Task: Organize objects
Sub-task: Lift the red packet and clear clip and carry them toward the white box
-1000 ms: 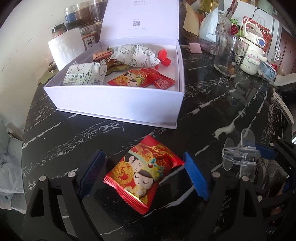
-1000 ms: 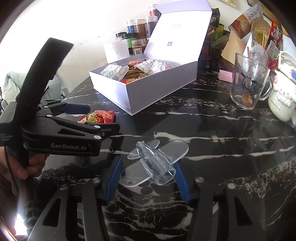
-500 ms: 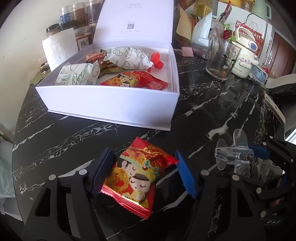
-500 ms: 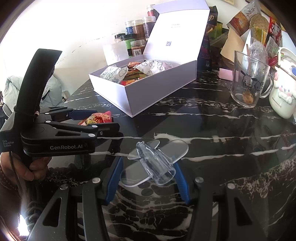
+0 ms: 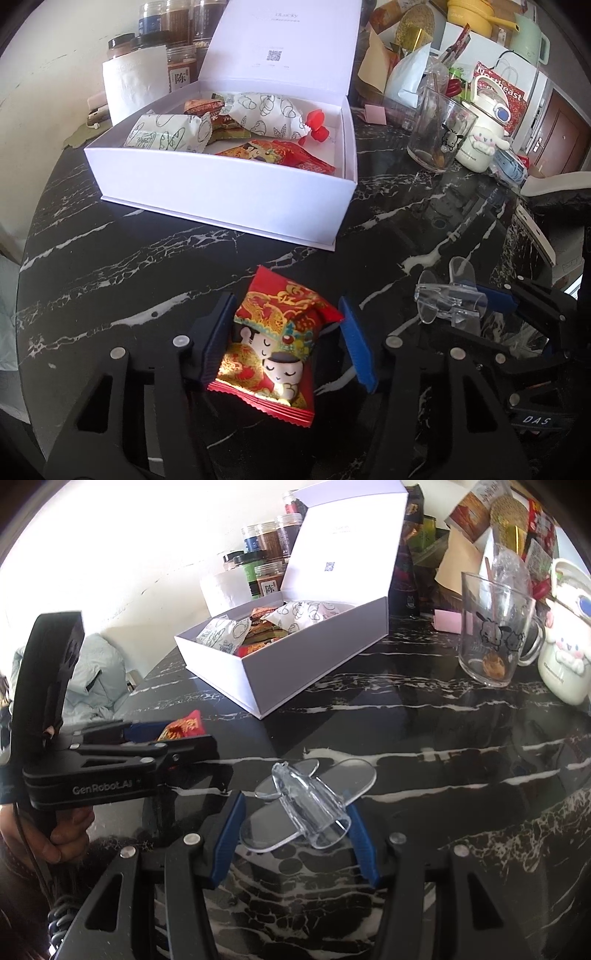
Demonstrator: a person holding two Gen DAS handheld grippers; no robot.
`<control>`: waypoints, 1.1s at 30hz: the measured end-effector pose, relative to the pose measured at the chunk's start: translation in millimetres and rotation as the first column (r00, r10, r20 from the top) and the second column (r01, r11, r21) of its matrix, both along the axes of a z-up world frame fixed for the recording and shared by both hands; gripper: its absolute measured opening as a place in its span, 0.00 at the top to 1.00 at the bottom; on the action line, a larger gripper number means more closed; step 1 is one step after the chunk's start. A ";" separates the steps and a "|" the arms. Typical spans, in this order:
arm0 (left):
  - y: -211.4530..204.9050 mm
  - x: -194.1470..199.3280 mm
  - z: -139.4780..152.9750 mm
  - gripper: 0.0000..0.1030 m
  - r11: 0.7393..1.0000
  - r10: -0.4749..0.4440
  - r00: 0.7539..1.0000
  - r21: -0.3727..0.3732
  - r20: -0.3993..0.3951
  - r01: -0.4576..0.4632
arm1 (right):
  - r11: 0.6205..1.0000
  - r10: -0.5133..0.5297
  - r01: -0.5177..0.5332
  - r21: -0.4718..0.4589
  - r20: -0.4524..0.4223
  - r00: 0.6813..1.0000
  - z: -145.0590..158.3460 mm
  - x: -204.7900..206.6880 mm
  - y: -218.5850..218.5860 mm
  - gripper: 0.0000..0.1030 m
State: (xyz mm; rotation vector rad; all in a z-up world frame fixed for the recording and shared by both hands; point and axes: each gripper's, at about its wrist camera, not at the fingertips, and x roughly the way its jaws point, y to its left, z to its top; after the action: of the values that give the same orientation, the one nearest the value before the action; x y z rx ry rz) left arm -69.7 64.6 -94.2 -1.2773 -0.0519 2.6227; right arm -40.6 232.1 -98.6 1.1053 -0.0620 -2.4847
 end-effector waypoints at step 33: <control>-3.1 20.0 34.1 0.46 0.991 0.124 0.991 0.038 0.057 -0.126 | 0.992 0.014 -0.015 -0.129 -0.013 1.000 37.4 5.0 18.6 0.46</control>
State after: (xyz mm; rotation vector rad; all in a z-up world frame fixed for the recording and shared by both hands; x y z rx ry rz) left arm -49.7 61.5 -60.0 -1.3730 -0.2013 2.6751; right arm -35.6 250.7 -61.2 1.0331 -0.2077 -2.4368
